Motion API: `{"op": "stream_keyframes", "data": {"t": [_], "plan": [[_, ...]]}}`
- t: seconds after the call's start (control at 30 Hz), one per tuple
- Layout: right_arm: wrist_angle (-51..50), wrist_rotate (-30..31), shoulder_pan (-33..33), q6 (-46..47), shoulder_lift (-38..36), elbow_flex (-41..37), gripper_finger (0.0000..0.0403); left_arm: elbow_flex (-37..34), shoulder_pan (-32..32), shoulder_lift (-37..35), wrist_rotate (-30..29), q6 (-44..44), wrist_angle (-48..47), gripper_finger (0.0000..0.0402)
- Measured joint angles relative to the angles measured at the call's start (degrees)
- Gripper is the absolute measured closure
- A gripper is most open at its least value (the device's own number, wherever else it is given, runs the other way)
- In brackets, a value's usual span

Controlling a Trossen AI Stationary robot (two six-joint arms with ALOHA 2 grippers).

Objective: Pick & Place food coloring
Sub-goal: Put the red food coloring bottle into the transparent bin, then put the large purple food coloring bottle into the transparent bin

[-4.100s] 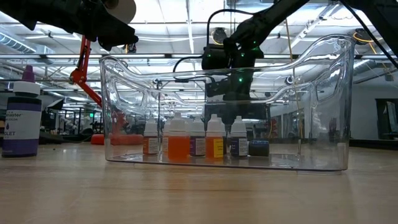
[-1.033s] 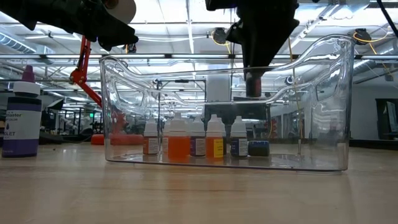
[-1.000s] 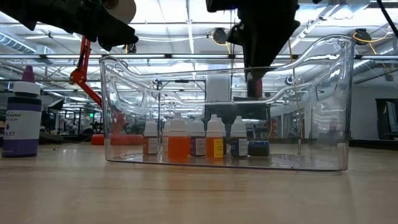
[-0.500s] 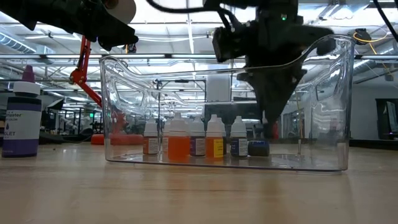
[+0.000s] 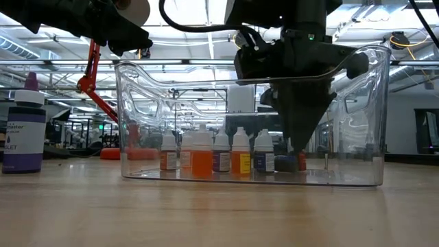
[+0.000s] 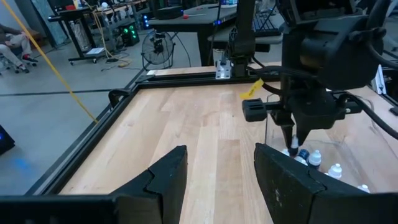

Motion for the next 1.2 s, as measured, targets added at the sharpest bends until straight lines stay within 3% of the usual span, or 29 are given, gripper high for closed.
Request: {"op": "stream_keyframes", "data": {"t": [0.17,0.4,0.57,0.83,1.03,1.1,1.2], "plan": [[0.4,-0.1,0.0,0.2,0.0,0.0,0.0356,0.0,0.0,0.0,0.0,0.0,0.0,0.0215],[1.0,-0.1,0.2,3.3,0.1,-0.1,0.0249,0.0,0.0,0.0,0.0,0.0,0.0,0.0215],[0.6,-0.1,0.2,5.7,-0.6,0.0,0.0212,0.0,0.0,0.0,0.0,0.0,0.0,0.0215],[-1.0,-0.1,0.2,10.1,-7.3,0.1,0.0210,0.0,0.0,0.0,0.0,0.0,0.0,0.0215],[-4.7,0.4,0.2,12.3,-17.7,0.1,0.0219,0.0,0.0,0.0,0.0,0.0,0.0,0.0215],[-7.4,3.3,0.2,12.3,-22.0,0.1,0.0221,0.0,0.0,0.0,0.0,0.0,0.0,0.0215],[-10.3,14.7,1.7,13.6,-29.8,-3.0,0.0226,0.0,0.0,0.0,0.0,0.0,0.0,0.0215]]}}
